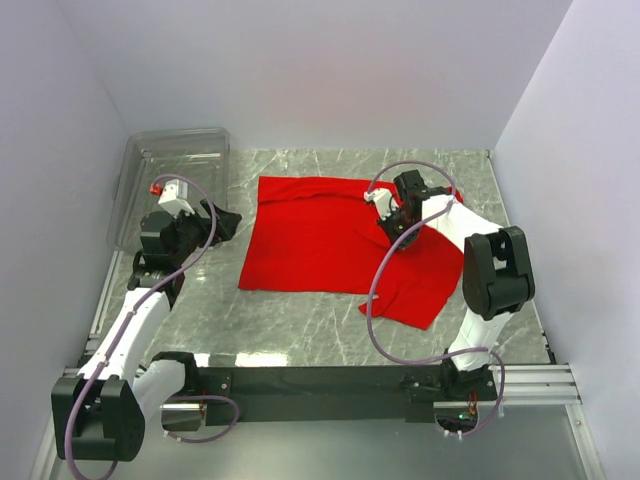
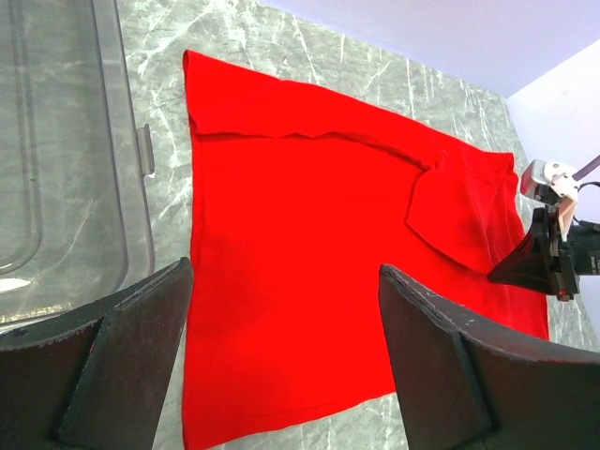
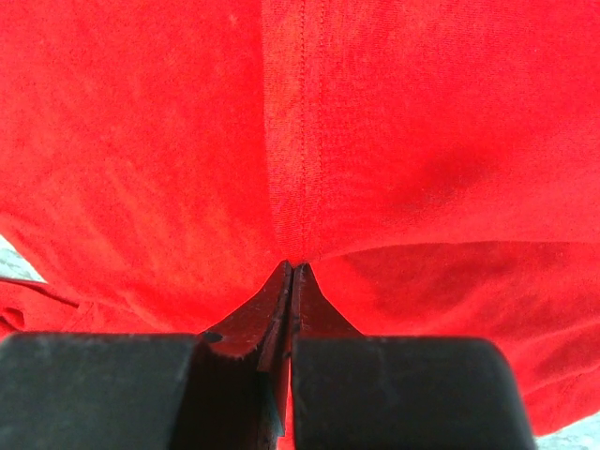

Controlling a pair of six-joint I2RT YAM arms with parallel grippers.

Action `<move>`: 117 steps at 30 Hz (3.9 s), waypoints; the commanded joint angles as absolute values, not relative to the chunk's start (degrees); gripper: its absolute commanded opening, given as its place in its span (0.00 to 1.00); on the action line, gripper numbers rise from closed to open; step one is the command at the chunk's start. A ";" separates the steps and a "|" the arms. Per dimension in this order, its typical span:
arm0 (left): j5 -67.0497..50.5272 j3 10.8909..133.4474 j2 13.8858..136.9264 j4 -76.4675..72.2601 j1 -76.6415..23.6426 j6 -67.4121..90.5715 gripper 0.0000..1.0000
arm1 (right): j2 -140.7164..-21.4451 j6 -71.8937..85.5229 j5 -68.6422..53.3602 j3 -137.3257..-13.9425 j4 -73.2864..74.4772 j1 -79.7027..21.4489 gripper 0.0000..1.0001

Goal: Fold and stack the t-shirts
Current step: Smooth out the T-shirt at the center of the board.

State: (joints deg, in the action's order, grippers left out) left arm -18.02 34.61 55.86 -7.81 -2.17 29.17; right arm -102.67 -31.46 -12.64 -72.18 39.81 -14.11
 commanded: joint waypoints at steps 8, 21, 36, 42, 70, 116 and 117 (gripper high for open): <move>-17.23 34.10 54.58 -8.00 -1.85 28.21 0.86 | -97.92 -31.65 -15.11 -73.20 40.17 -12.75 0.28; -19.78 47.18 79.33 -15.91 -2.81 36.12 0.85 | -104.67 -4.59 -23.91 -84.73 27.02 7.20 0.55; -11.69 74.08 105.37 -5.80 -8.00 34.45 0.77 | -119.35 18.28 -19.26 -95.71 17.06 14.85 0.52; -10.90 81.81 112.66 -4.13 -8.00 33.49 0.77 | -125.67 19.16 -18.81 -103.52 20.65 15.29 0.50; -1.33 100.46 127.61 11.50 -11.16 28.04 0.62 | -128.41 21.18 -19.16 -106.35 25.49 16.17 0.46; 1.75 106.26 132.18 17.67 -11.16 26.81 0.01 | -132.54 21.88 -19.34 -111.09 27.77 16.70 0.00; 1.93 106.52 132.27 17.84 -11.16 26.72 0.01 | -132.37 21.80 -19.25 -111.18 27.69 16.79 0.00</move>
